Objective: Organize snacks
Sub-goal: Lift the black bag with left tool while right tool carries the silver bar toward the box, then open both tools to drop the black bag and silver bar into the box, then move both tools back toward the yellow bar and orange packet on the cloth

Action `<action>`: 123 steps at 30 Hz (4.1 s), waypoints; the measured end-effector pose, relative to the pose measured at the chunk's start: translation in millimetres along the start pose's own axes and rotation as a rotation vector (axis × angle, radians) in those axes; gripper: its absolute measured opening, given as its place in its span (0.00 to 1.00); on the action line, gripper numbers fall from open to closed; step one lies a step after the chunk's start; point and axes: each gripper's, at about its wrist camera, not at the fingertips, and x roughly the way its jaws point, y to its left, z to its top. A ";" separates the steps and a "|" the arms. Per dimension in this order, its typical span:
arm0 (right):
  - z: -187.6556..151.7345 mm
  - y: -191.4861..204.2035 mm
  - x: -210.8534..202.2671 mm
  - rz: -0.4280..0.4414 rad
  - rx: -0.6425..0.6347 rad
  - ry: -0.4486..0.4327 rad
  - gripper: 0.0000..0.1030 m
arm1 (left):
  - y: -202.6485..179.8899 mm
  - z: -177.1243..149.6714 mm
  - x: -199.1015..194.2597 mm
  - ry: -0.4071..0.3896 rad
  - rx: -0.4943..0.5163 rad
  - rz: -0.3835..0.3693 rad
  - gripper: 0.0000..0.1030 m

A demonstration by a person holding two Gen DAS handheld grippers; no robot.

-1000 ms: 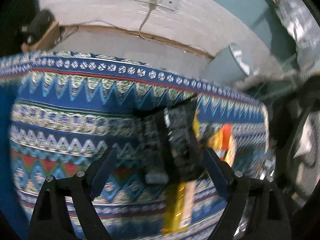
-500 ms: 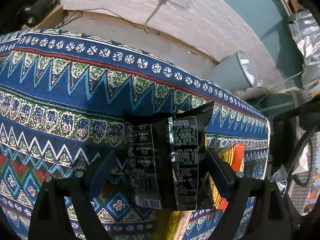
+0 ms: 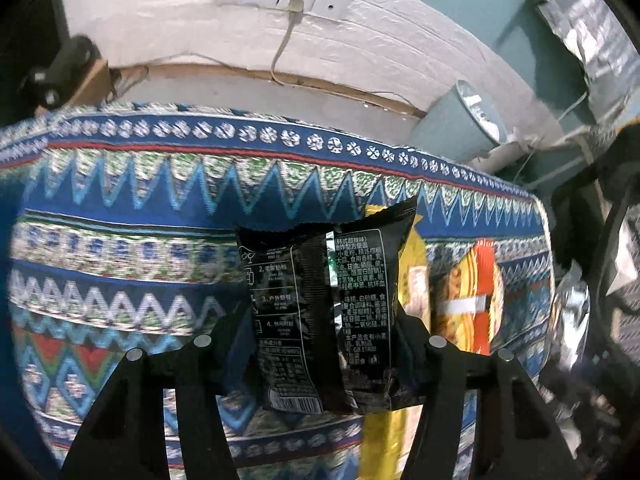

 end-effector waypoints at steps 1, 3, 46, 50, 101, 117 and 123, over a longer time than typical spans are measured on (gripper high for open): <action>0.3 1.3 -0.3 -0.001 -0.003 -0.001 0.28 | 0.4 -1.9 -4.7 -0.004 0.017 0.009 0.59; 0.8 5.1 -1.1 -0.002 -0.011 -0.003 0.28 | 0.5 -7.3 -15.9 -0.012 0.057 0.039 0.59; 11.8 156.3 -36.3 0.135 -0.206 -0.084 0.28 | 54.8 -88.7 -212.5 -0.278 0.296 0.321 0.59; 17.1 179.5 -41.6 0.156 -0.234 -0.097 0.28 | 69.8 -88.7 -222.4 -0.288 0.268 0.315 0.59; 52.1 383.9 4.5 0.380 -0.395 -0.019 0.52 | 228.1 -95.1 -265.5 -0.291 -0.064 0.430 0.75; 50.7 318.8 -11.2 0.295 -0.319 -0.049 0.70 | 174.6 -88.5 -240.7 -0.251 0.053 0.404 0.77; 49.3 287.7 -14.5 0.257 -0.278 -0.057 0.72 | 154.5 -85.3 -228.1 -0.229 0.095 0.400 0.78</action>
